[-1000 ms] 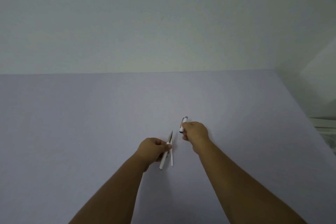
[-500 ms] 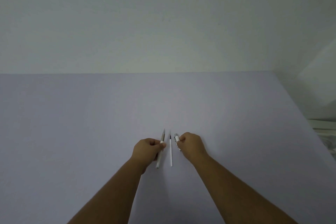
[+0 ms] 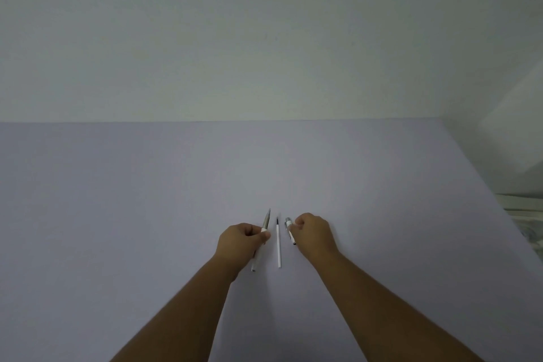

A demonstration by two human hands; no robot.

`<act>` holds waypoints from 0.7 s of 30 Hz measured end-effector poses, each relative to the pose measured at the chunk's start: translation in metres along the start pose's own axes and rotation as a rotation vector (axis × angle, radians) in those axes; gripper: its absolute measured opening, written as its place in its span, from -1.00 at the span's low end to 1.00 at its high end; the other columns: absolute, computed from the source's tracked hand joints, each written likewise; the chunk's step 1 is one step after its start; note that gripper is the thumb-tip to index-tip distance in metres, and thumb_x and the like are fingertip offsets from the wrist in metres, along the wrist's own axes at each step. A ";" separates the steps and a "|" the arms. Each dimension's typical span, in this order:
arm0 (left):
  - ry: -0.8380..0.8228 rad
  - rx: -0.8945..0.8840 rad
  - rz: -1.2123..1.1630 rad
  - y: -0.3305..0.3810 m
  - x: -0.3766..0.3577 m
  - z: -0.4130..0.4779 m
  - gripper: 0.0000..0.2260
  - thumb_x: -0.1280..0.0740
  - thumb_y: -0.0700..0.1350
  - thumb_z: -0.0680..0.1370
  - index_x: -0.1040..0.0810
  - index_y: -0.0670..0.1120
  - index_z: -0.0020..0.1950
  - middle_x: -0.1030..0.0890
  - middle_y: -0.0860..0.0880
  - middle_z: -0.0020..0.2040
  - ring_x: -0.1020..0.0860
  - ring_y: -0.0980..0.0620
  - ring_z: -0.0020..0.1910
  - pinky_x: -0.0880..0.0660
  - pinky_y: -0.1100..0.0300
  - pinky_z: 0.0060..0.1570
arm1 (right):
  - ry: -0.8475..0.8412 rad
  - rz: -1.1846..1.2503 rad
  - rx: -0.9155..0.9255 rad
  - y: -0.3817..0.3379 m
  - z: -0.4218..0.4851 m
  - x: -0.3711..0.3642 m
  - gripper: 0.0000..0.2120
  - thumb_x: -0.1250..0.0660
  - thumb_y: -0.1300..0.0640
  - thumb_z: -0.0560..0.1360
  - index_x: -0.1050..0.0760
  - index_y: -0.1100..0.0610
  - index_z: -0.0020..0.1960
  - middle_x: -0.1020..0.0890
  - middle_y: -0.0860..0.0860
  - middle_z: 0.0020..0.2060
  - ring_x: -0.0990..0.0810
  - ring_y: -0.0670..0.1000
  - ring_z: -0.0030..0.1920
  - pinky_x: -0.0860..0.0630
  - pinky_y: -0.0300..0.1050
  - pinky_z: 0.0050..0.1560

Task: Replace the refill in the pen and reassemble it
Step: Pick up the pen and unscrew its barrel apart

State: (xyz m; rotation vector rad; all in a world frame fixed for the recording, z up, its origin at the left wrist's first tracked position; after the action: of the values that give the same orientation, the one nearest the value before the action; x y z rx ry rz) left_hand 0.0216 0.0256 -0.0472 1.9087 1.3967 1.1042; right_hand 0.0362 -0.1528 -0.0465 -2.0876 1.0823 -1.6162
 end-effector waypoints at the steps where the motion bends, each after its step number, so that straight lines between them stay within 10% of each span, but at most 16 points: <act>1: 0.001 -0.008 0.010 0.001 0.000 -0.001 -0.91 -0.42 -0.04 0.45 -0.63 -0.04 -0.19 -0.66 -0.02 -0.20 -0.60 0.01 -0.20 -0.59 0.12 -0.09 | 0.013 0.046 0.012 -0.004 -0.001 0.002 -0.72 -0.26 0.00 0.53 -0.56 0.21 -0.02 -0.64 0.10 -0.08 -0.59 0.11 -0.04 -0.46 -0.14 -0.10; 9: 0.003 -0.146 0.233 0.017 -0.004 -0.016 -0.90 -0.38 0.01 0.47 -0.58 0.02 -0.20 -0.61 0.04 -0.28 -0.52 0.10 -0.32 -0.41 0.32 -0.36 | -0.186 0.348 0.013 -0.032 -0.022 -0.001 -0.69 -0.41 -0.04 0.43 -0.43 0.06 -0.39 -0.51 -0.03 -0.39 -0.45 -0.05 -0.33 -0.38 -0.21 -0.29; 21: -0.061 -0.231 0.202 0.035 0.001 -0.051 -0.88 -0.38 -0.03 0.48 -0.62 -0.01 -0.23 -0.63 0.02 -0.28 -0.55 0.08 -0.29 -0.46 0.29 -0.32 | -0.288 0.532 0.006 -0.037 -0.050 0.020 -0.79 -0.40 -0.05 0.44 -0.55 0.06 -0.25 -0.57 -0.01 -0.30 -0.47 -0.03 -0.27 -0.44 -0.18 -0.19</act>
State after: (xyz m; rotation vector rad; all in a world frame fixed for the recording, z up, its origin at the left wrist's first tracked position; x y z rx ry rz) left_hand -0.0032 0.0125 0.0074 1.9267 1.0117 1.2319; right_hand 0.0063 -0.1309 0.0070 -1.7493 1.3699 -1.0311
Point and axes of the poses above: each hand's wrist, its own z-axis towards the middle knuckle, its own x-axis out of the back of the hand, y = z × x, the point moved 5 cm from there along z, towards the middle knuckle
